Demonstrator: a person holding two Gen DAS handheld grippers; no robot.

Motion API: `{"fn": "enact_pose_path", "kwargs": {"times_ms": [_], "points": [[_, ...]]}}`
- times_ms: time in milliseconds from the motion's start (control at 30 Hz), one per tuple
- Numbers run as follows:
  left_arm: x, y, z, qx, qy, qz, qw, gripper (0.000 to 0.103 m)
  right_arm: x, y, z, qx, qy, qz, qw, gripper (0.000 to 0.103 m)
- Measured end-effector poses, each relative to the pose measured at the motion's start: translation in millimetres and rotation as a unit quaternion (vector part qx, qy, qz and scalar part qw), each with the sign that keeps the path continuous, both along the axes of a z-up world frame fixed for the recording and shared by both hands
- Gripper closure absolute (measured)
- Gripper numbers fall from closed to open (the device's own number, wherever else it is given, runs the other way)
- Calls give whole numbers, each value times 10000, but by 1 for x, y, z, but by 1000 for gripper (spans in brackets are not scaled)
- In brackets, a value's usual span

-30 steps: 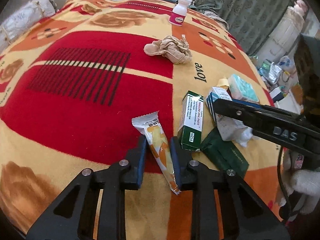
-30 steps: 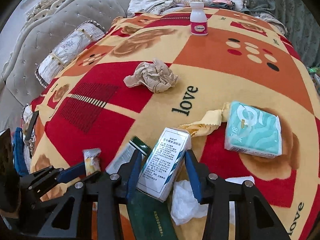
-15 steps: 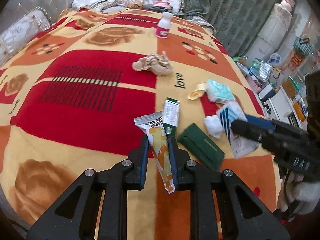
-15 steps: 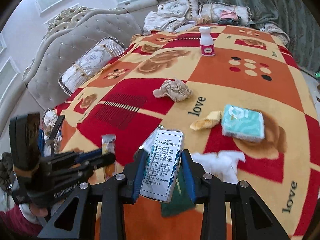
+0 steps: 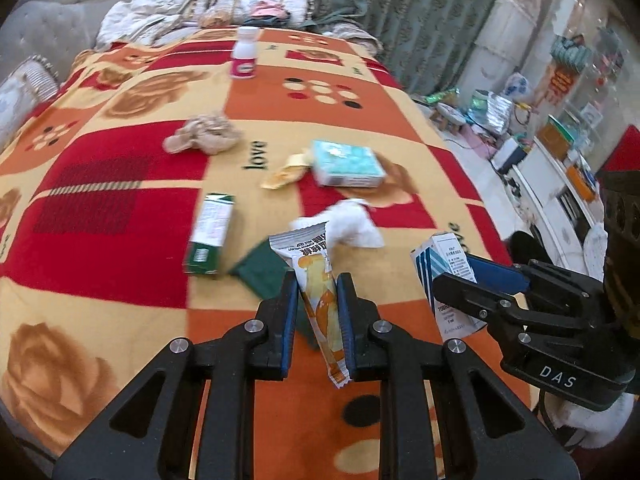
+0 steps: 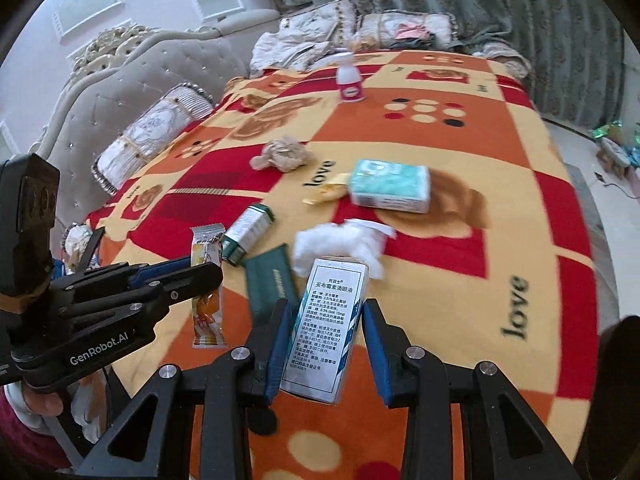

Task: Collect trash
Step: 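Carry the snack wrapper and white box over the black bin while both tools open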

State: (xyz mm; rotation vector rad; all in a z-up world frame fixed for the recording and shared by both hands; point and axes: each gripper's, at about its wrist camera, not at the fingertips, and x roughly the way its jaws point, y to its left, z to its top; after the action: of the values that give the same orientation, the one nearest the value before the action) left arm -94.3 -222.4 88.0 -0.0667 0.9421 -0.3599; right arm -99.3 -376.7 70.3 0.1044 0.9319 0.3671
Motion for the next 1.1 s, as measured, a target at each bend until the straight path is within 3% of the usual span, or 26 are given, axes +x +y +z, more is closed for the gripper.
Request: {"fn": "enact_pose_path", "kwargs": {"times_ms": [667, 1100], "points": [[-11, -136, 8, -76, 29, -1156, 9933, 86, -47, -120, 9, -185, -158, -1072, 9939, 68], [-12, -201, 9, -144, 98, -1658, 9860, 86, -67, -187, 10, -268, -164, -1724, 9845, 68]]}}
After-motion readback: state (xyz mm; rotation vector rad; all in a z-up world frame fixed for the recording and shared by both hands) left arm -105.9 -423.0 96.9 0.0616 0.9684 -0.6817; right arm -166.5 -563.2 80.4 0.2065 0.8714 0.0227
